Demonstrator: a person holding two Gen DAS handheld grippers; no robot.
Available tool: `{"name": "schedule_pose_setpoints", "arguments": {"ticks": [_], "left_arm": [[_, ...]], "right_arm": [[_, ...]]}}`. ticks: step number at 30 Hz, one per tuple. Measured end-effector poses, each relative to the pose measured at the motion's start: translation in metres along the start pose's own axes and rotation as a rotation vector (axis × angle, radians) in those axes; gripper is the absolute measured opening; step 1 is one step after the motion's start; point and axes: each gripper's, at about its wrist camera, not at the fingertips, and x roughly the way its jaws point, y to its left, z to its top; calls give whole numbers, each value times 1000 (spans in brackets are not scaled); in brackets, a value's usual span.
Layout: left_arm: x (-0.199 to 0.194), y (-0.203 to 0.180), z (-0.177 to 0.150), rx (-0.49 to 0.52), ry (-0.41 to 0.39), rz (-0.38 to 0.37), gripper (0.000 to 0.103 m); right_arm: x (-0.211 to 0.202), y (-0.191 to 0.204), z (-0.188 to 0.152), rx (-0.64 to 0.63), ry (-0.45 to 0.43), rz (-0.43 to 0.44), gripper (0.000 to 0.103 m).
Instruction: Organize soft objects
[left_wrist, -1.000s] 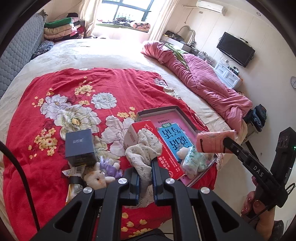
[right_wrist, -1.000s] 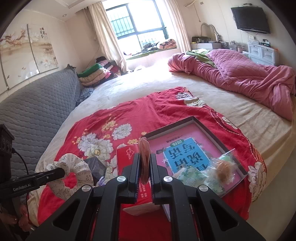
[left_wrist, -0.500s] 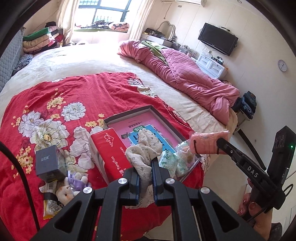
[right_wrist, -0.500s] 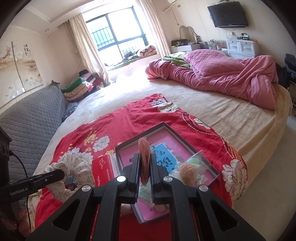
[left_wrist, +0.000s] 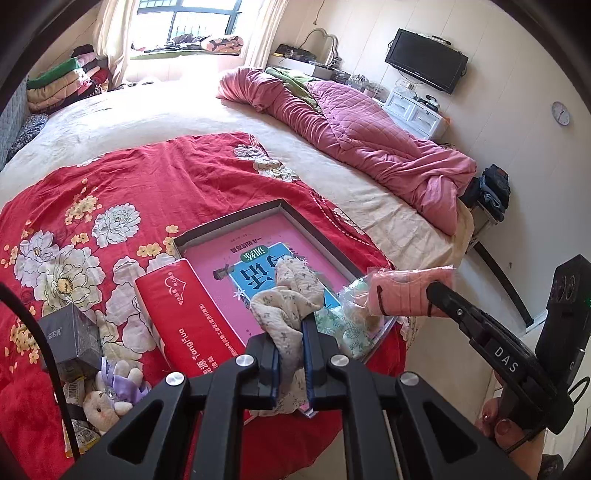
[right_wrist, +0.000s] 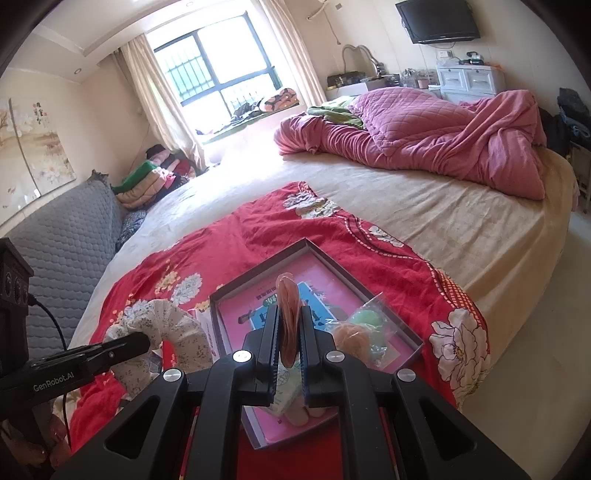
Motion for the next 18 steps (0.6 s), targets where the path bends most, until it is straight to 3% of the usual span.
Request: {"name": "schedule_pose_setpoints", "arguments": {"ticks": [18], "left_arm": [[70, 13, 9, -62, 62, 24, 10]], "right_arm": [[60, -3, -6, -30, 34, 39, 11]]}}
